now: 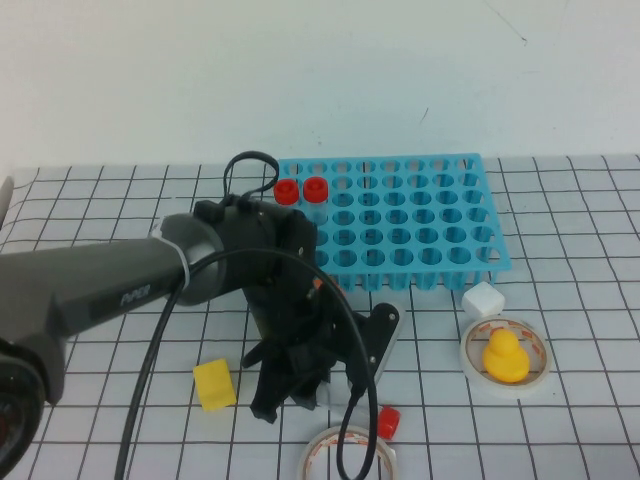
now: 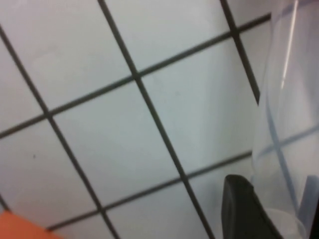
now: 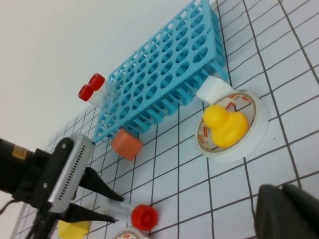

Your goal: Place the test tubes

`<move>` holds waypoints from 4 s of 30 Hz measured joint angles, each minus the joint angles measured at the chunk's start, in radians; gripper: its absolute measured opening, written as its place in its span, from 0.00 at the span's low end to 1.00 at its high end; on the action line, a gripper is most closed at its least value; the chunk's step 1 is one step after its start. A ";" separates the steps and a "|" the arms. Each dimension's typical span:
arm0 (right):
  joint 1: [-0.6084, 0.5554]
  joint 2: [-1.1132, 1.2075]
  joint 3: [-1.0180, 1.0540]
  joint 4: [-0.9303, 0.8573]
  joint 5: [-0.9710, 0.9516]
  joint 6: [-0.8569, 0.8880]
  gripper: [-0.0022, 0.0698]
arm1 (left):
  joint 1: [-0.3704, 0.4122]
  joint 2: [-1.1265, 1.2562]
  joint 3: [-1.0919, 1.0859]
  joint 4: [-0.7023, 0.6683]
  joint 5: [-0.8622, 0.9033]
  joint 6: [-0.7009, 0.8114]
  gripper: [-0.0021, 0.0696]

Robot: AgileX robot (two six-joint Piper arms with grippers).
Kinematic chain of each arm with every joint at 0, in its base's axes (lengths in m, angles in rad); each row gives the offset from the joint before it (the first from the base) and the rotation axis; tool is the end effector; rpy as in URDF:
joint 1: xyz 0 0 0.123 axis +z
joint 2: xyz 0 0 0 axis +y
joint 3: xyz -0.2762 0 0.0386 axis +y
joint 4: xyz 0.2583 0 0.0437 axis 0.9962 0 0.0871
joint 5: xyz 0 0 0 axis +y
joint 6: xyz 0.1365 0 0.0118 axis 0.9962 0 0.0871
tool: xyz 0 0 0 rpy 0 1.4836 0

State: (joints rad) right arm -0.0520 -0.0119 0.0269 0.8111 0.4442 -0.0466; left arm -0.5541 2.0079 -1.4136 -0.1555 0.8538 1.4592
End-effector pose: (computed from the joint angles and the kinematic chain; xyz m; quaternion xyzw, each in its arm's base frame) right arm 0.1106 0.0371 0.1665 0.2005 0.7582 0.3150 0.5346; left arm 0.3482 -0.2343 0.1155 0.8140 0.5679 -0.0115 0.1217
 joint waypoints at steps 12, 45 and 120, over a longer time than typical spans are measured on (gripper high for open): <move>0.000 0.000 0.000 0.004 0.001 -0.013 0.03 | 0.000 -0.125 -0.211 -0.082 0.344 -0.139 0.32; 0.000 0.116 -0.052 0.816 0.050 -0.976 0.03 | 0.405 -0.721 0.624 -1.398 0.203 0.059 0.32; 0.554 1.643 -1.257 0.875 0.374 -1.466 0.54 | 0.405 -0.759 0.710 -1.520 -0.017 0.173 0.32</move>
State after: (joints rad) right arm 0.5017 1.6312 -1.2296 1.6856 0.8182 -1.5122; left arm -0.1493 1.2489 -0.7037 -1.6760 0.8368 1.6327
